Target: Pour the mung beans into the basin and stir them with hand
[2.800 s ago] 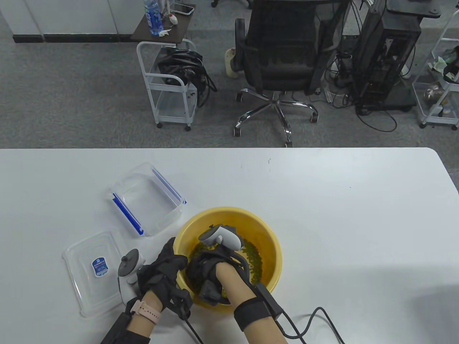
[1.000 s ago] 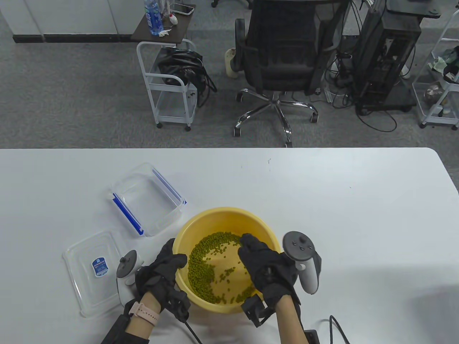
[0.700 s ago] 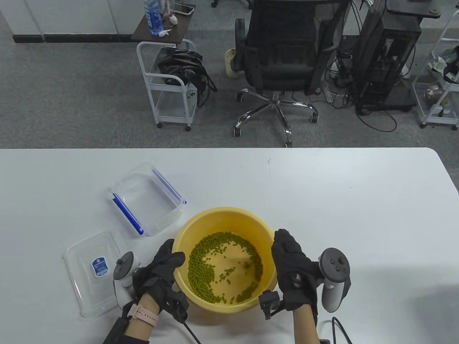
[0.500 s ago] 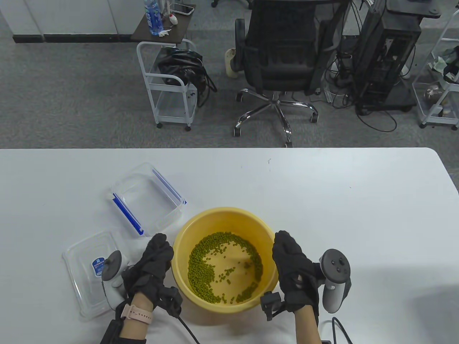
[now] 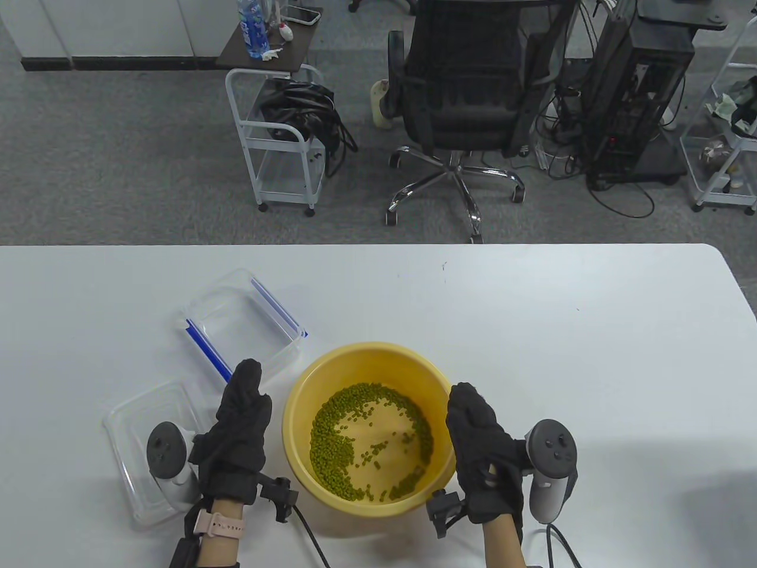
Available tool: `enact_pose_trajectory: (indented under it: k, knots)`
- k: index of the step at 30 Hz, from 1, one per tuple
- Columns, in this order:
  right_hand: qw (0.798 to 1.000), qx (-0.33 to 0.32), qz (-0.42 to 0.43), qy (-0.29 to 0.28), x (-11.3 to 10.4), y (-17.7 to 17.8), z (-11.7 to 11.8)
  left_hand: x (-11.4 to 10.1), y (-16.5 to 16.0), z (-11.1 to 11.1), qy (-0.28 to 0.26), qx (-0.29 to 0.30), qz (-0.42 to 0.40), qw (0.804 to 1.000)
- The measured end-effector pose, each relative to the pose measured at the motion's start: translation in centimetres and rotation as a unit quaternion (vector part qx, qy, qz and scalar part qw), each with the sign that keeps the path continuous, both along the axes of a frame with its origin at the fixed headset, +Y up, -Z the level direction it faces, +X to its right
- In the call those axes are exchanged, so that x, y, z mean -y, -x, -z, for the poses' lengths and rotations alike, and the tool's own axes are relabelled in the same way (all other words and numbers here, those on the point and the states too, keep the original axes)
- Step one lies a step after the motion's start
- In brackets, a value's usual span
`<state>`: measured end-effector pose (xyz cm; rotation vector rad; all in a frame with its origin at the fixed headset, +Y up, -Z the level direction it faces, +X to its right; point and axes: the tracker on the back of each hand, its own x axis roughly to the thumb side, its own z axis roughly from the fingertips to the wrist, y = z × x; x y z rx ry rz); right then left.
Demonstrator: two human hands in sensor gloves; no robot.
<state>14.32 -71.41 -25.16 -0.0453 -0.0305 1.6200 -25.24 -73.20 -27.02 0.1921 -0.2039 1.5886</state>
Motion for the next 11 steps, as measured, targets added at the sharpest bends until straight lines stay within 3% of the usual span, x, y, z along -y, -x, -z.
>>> enact_pose_trajectory:
  k: [11]
  knots:
    - [1.0,-0.004,-0.001,-0.006,0.06,0.2,-0.1,0.12,-0.47,0.01,-0.001,-0.006,0.007,1.0]
